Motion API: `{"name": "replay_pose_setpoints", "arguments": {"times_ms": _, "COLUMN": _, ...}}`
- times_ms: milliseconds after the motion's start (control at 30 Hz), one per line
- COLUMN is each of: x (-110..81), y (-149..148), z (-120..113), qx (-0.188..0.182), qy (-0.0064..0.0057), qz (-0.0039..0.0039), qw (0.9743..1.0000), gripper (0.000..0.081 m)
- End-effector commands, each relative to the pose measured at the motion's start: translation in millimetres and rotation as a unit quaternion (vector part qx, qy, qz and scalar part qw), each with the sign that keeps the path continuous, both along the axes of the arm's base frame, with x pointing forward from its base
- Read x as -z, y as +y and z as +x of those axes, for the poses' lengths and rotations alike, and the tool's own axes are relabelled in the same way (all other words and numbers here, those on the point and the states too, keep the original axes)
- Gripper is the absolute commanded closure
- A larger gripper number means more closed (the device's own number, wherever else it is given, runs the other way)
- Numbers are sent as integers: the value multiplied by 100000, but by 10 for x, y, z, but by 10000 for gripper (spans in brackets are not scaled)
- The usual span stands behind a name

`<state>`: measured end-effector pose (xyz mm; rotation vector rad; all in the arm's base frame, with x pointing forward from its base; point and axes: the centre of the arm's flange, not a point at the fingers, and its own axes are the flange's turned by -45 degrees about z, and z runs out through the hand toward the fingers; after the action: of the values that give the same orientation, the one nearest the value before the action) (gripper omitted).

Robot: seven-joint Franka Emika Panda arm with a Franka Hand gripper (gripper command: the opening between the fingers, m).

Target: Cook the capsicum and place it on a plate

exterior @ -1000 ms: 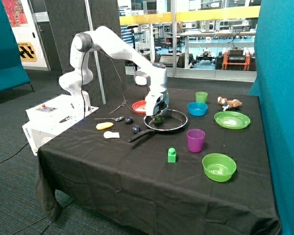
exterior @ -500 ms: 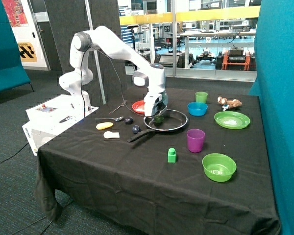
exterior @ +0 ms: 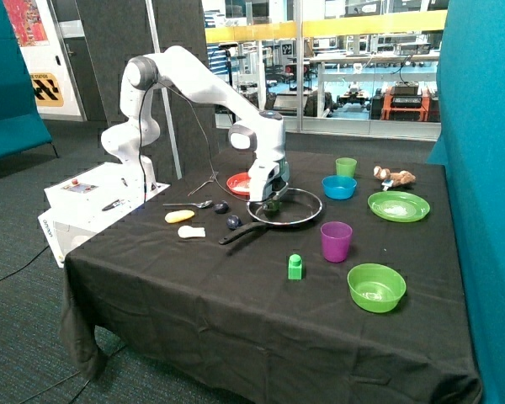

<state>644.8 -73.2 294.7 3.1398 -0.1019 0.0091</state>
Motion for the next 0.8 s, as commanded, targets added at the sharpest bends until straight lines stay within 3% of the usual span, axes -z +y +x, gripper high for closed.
{"name": "replay_pose_setpoints", "arguments": {"times_ms": 0, "x": 68, "y": 36, "z": 37, "qx": -326, "qy": 290, "qz": 15, "qw": 99999, "gripper": 652}}
{"name": "replay_pose_setpoints", "arguments": {"times_ms": 100, "x": 87, "y": 51, "z": 27, "qx": -437, "qy": 290, "qz": 15, "qw": 99999, "gripper": 659}}
{"name": "replay_pose_setpoints", "arguments": {"times_ms": 300, "x": 97, "y": 70, "z": 8, "qx": -532, "qy": 290, "qz": 14, "qw": 99998, "gripper": 798}}
{"name": "replay_pose_setpoints", "arguments": {"times_ms": 767, "x": 110, "y": 35, "z": -41, "qx": -1105, "qy": 290, "qz": 13, "qw": 99993, "gripper": 808}}
